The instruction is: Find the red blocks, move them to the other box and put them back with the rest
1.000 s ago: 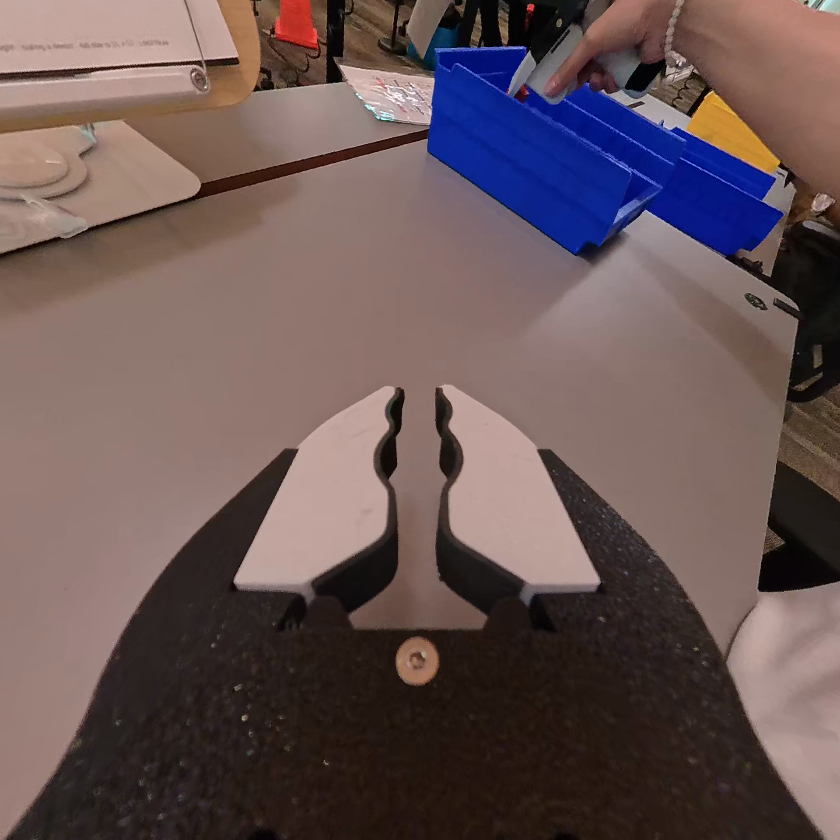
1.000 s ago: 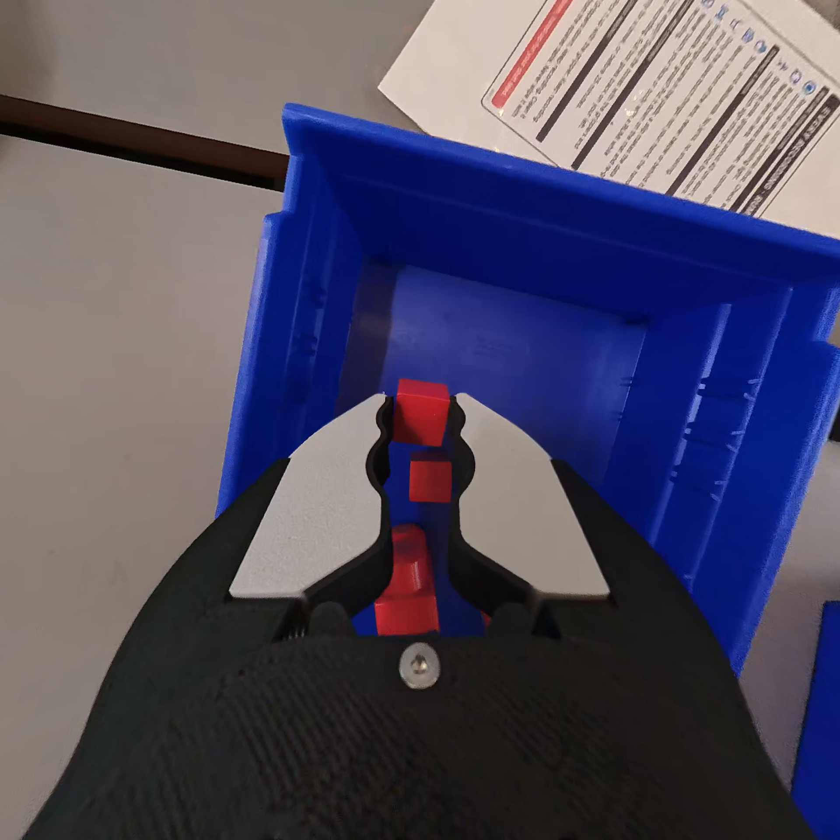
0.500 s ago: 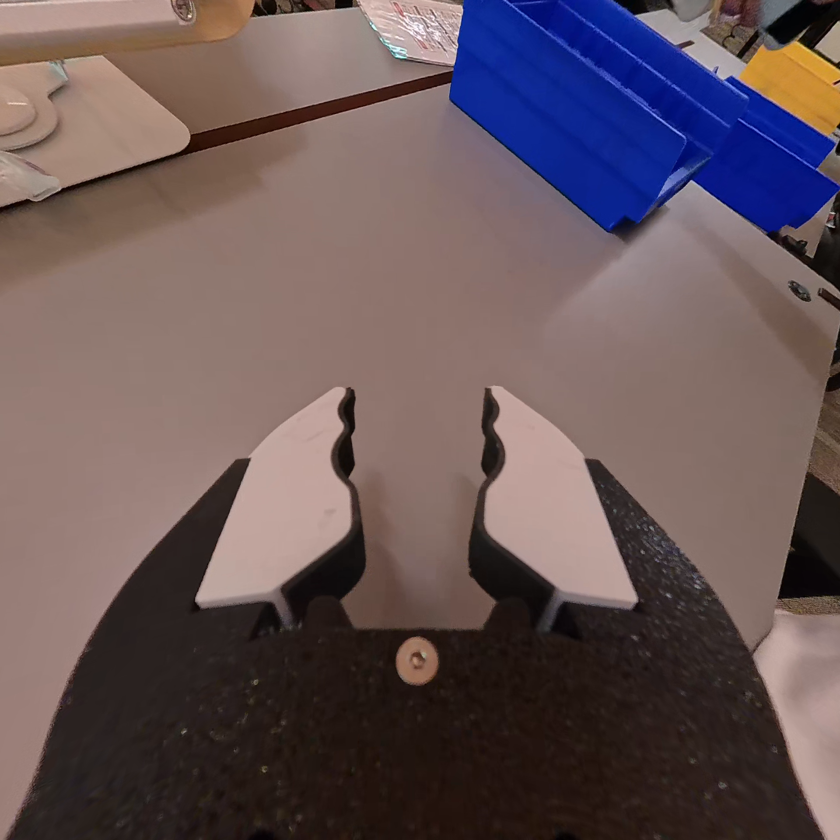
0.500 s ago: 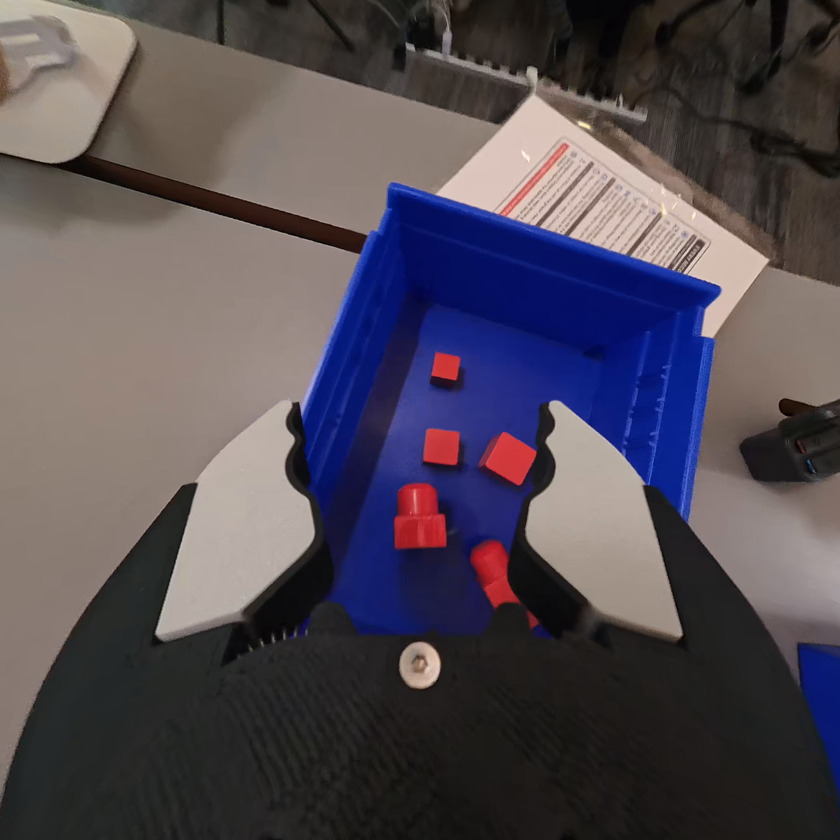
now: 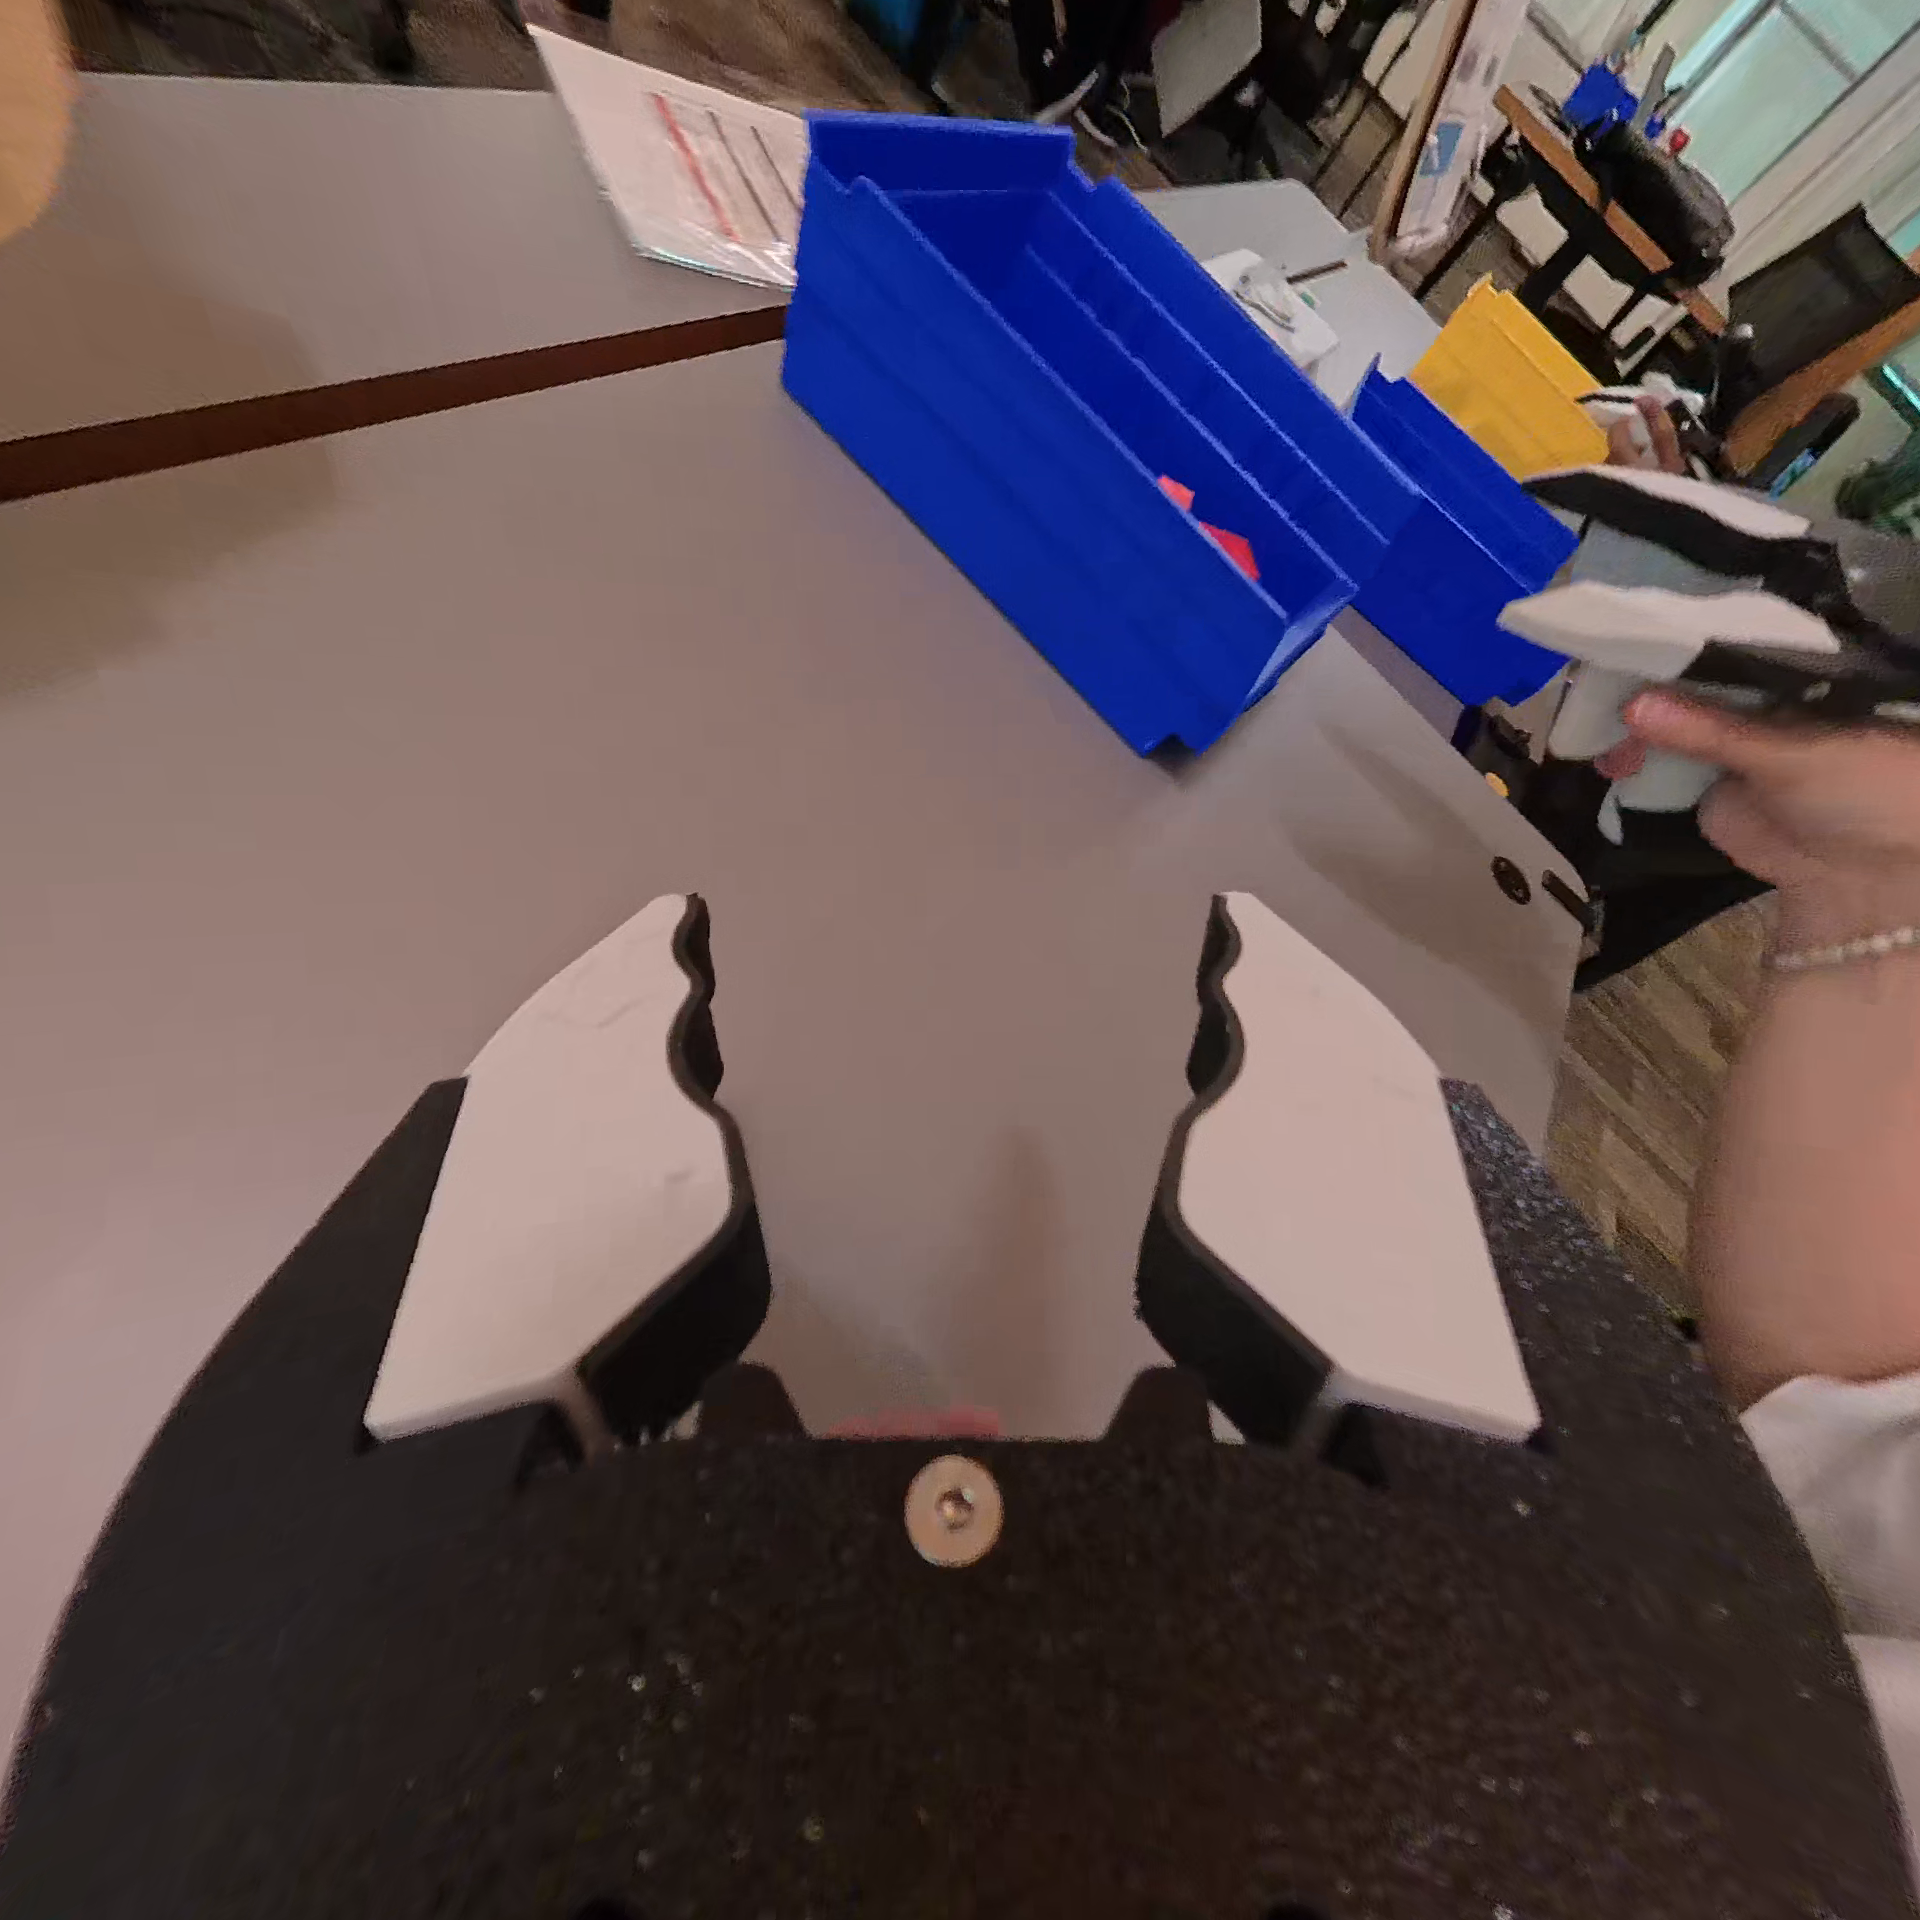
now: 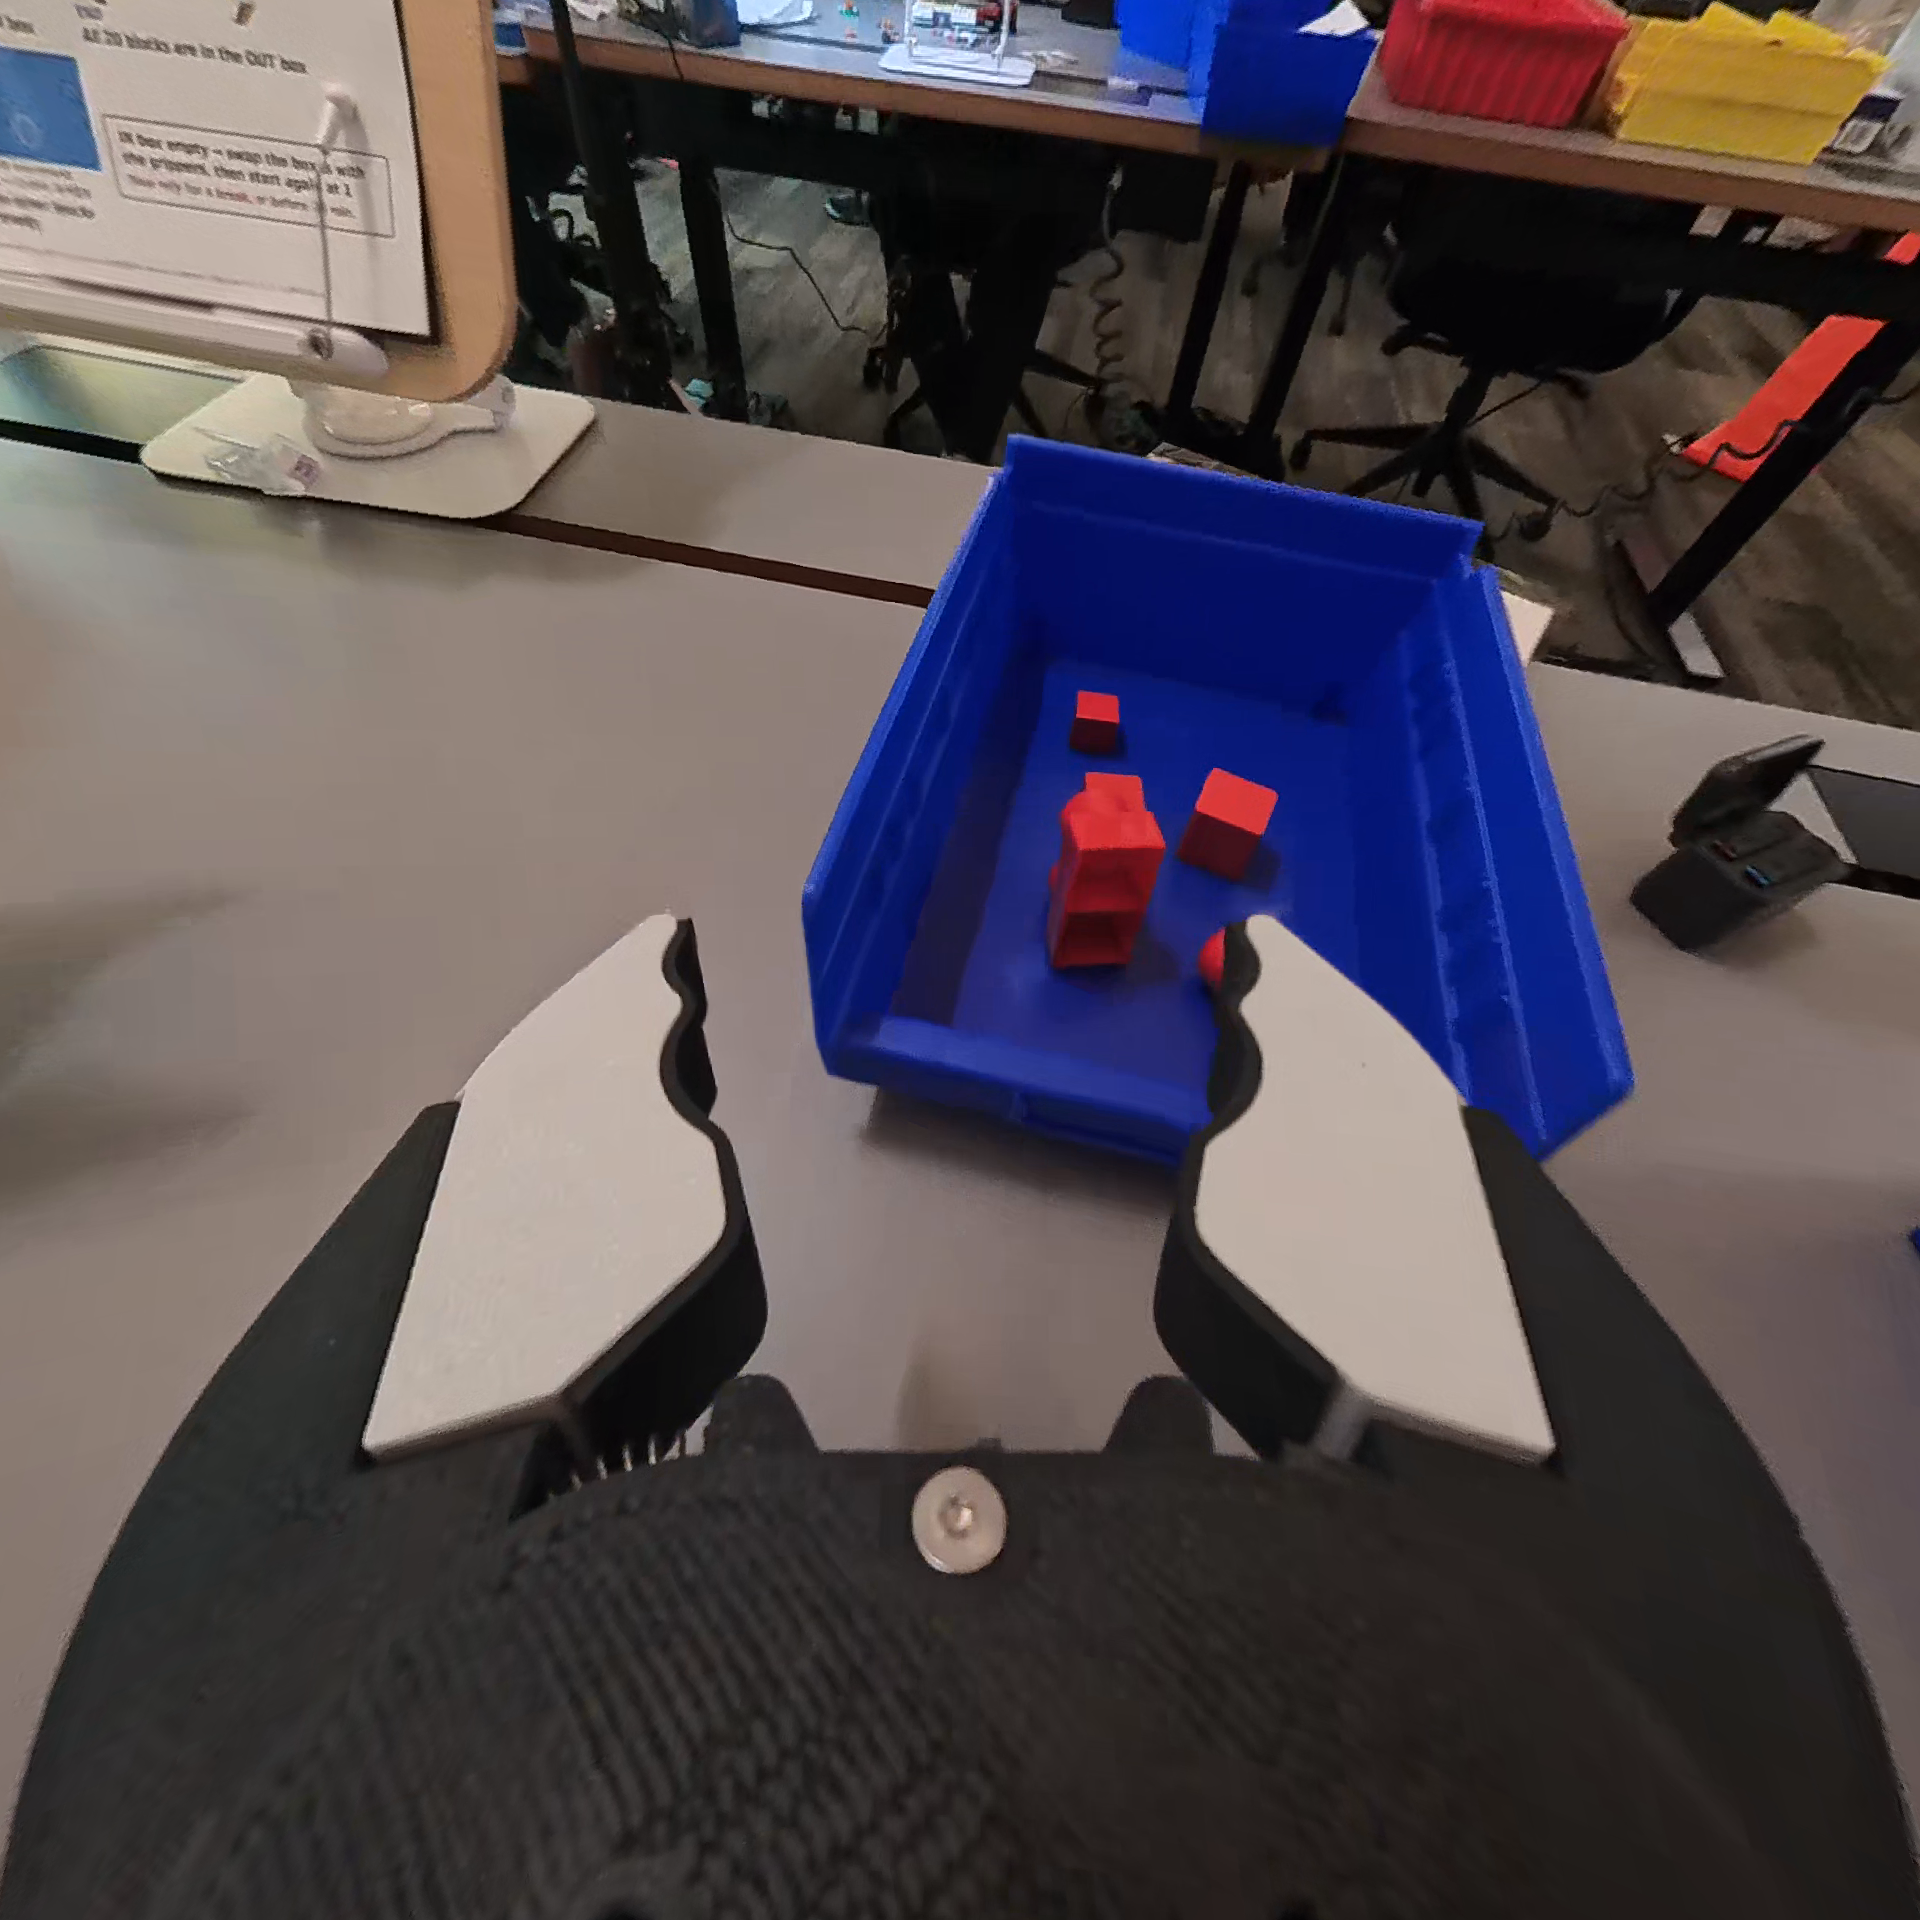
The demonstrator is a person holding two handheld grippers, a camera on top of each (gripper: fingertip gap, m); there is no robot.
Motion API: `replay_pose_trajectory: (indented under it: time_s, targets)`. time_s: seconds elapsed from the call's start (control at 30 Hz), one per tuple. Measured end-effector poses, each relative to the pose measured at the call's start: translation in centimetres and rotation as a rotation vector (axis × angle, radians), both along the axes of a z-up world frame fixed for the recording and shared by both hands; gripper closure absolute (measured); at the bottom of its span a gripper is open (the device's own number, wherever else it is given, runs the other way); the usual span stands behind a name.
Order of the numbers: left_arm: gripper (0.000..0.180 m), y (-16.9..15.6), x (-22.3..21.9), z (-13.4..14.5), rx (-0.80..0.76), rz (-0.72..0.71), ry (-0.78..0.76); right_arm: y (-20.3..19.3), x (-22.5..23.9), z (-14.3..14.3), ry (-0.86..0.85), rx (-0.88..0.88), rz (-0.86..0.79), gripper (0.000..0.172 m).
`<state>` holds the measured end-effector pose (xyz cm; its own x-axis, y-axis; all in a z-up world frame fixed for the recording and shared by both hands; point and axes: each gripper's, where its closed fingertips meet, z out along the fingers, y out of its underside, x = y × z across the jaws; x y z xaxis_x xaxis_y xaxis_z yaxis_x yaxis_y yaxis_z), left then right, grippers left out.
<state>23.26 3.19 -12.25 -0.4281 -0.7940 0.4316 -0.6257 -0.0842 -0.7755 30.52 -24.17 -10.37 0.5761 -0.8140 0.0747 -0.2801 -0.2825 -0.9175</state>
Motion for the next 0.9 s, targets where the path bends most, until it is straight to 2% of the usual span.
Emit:
replay_pose_trajectory:
  time_s: [0.2,0.27,0.37,0.53,0.7,0.9]
  targets:
    - [0.092,-9.3,6.5,2.2,-0.048,-0.084,0.19,-1.9,-1.9,0.2,-0.067,-0.011,-0.093,0.081]
    - [0.092,-12.0,9.0,1.7,0.009,-0.086,0.241,-2.3,-2.2,0.2,-0.075,0.015,-0.113,0.082]
    - [0.092,-14.7,12.6,-0.6,0.155,-0.048,0.331,-3.0,-2.5,0.1,-0.094,0.02,-0.146,0.083]
    - [0.092,-16.6,17.3,-4.2,0.224,0.078,0.483,-4.1,-3.1,-0.5,-0.128,0.031,-0.183,0.085]
    - [0.097,-17.7,19.4,-6.9,0.251,0.134,0.566,-5.4,-3.3,-0.2,-0.157,0.0,-0.196,0.086]
    - [0.117,-18.3,21.2,-9.3,0.347,0.158,0.601,-6.1,-4.0,-1.4,-0.14,-0.021,-0.184,0.087]
